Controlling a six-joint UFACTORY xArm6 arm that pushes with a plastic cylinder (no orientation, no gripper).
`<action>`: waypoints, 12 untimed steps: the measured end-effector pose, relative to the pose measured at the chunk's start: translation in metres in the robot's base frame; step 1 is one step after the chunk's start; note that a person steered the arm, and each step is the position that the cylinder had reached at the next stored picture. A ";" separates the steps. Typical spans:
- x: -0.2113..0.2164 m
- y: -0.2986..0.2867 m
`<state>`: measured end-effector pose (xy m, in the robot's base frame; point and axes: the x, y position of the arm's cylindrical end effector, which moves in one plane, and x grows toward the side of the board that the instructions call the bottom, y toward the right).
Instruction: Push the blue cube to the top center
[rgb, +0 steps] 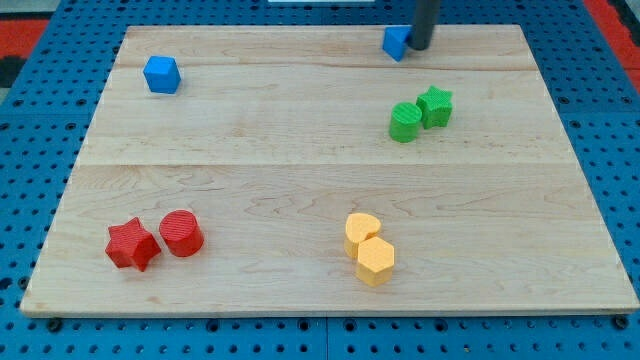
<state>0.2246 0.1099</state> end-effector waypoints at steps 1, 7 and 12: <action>-0.008 -0.050; 0.131 -0.330; 0.052 -0.326</action>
<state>0.2765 -0.2158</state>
